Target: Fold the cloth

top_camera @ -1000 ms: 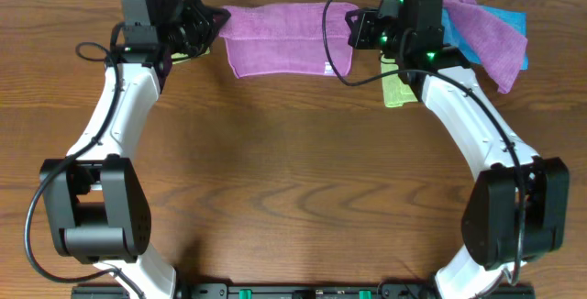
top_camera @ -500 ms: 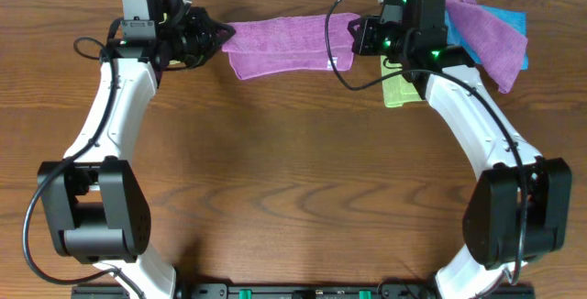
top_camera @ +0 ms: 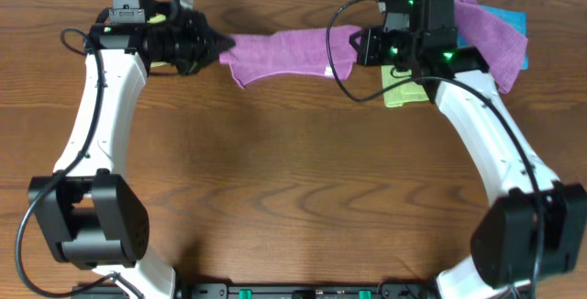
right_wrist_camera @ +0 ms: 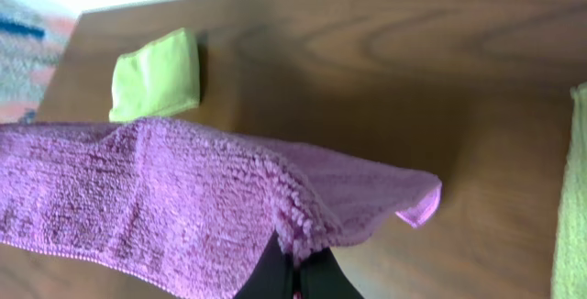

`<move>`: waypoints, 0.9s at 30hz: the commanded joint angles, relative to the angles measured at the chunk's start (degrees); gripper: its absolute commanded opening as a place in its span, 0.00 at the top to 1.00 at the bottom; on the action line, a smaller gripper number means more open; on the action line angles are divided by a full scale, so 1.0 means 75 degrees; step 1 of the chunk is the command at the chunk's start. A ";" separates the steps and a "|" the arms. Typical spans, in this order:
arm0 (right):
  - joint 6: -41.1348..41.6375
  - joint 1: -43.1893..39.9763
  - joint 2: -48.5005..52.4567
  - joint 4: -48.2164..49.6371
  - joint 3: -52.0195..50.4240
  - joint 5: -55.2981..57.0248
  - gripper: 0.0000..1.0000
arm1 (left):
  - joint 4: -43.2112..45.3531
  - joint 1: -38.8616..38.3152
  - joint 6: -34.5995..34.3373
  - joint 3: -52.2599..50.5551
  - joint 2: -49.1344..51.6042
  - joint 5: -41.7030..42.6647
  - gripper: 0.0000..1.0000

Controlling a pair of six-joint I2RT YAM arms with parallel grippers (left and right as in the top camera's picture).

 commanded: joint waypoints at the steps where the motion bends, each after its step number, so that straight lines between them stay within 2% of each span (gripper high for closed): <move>1: -0.0495 -0.0026 -0.0373 -0.0586 0.0175 -0.0166 0.98 | -0.0807 0.0017 0.1265 0.0146 -0.0213 -0.0146 0.94; 9: -0.1087 0.0169 -0.0475 -0.2573 0.0172 -0.0294 0.99 | -0.2885 0.0015 0.2716 0.0143 -0.0213 -0.0434 0.94; 16: -0.1437 0.0379 -0.0475 -0.3404 0.0160 -0.0291 0.98 | -0.4433 0.0015 0.3885 -0.0076 -0.0213 -0.1020 0.94; 22: -0.1623 0.0557 -0.0475 -0.3821 0.0009 -0.0289 0.98 | -0.4476 0.0015 0.4065 -0.1148 -0.0213 -0.1067 0.94; 27: -0.1620 0.0697 -0.0475 -0.3818 -0.0688 -0.0303 0.99 | -0.4185 0.0015 0.4220 -0.2037 -0.0219 -0.1081 0.94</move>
